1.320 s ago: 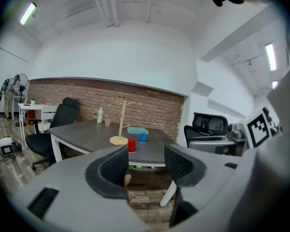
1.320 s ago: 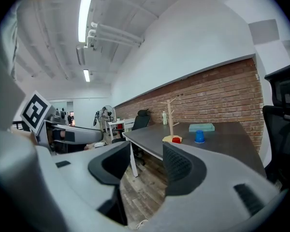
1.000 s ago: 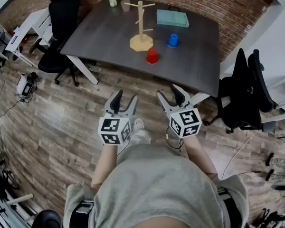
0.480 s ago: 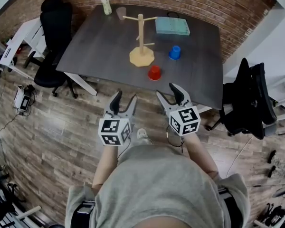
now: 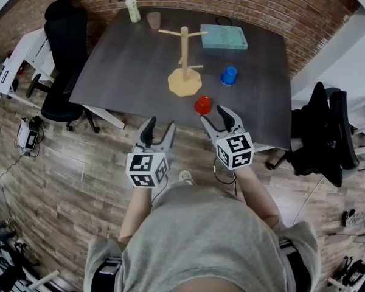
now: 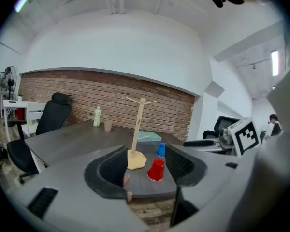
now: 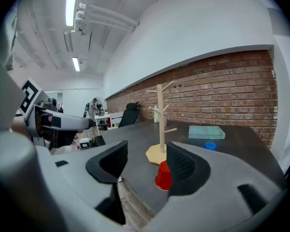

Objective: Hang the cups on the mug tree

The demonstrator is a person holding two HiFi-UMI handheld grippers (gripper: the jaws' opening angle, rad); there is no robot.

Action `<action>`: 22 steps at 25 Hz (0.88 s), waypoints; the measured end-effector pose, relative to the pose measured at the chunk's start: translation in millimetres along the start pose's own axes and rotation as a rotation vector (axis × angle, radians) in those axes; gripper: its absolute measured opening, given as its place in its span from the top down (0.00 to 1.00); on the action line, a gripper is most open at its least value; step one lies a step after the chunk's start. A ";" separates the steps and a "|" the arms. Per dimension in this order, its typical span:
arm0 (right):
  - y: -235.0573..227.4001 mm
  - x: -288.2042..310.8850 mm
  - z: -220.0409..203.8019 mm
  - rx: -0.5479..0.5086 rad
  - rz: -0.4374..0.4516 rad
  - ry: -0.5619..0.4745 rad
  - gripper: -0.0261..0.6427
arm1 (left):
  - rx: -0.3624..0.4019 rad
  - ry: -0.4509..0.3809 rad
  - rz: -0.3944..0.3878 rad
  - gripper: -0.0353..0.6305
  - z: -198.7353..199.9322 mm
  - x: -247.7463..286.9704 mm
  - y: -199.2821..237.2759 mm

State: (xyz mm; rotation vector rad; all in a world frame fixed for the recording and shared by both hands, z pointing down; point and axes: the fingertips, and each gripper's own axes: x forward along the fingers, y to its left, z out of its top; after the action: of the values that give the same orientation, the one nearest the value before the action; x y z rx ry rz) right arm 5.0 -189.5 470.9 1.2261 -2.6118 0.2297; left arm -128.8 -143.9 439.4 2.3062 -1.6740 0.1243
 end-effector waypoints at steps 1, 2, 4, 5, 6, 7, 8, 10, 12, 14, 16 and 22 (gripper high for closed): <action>-2.1 6.5 -2.1 0.000 -0.001 0.006 0.59 | -0.002 0.004 -0.002 0.60 -0.5 4.2 3.6; -4.3 13.0 -4.7 0.000 -0.003 0.013 0.59 | -0.004 0.009 -0.004 0.60 -1.3 8.6 7.3; -8.8 26.0 -10.8 0.001 -0.008 0.031 0.59 | -0.008 0.018 -0.007 0.59 -3.2 17.1 14.2; -11.2 32.1 -14.1 0.001 -0.010 0.040 0.59 | -0.010 0.022 -0.009 0.60 -3.9 21.1 17.0; -13.6 37.8 -17.3 -0.002 -0.013 0.050 0.59 | -0.012 0.026 -0.012 0.60 -4.6 24.9 19.3; -16.2 43.2 -20.6 -0.006 -0.015 0.059 0.59 | -0.013 0.030 -0.015 0.60 -5.2 28.7 21.3; -18.9 48.4 -23.9 -0.010 -0.018 0.068 0.59 | -0.013 0.033 -0.018 0.60 -6.0 32.5 23.3; -24.4 59.1 -30.4 -0.018 -0.025 0.086 0.59 | -0.015 0.041 -0.024 0.60 -7.4 39.8 27.7; -29.8 69.1 -36.9 -0.026 -0.030 0.107 0.59 | -0.016 0.049 -0.031 0.60 -8.5 46.7 31.4; -35.0 78.0 -44.8 -0.029 -0.033 0.130 0.59 | -0.017 0.058 -0.037 0.60 -9.8 53.0 34.1; -39.6 86.6 -54.3 -0.030 -0.037 0.154 0.59 | -0.020 0.066 -0.040 0.60 -11.6 58.7 37.4; -50.3 104.4 -83.3 -0.029 -0.056 0.221 0.59 | -0.025 0.089 -0.054 0.60 -18.9 71.0 44.5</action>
State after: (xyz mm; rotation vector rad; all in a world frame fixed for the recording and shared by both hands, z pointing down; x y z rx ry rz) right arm -7.7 -277.6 582.4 1.1890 -2.3817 0.2970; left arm -146.0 -216.4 482.2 2.2910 -1.5601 0.1902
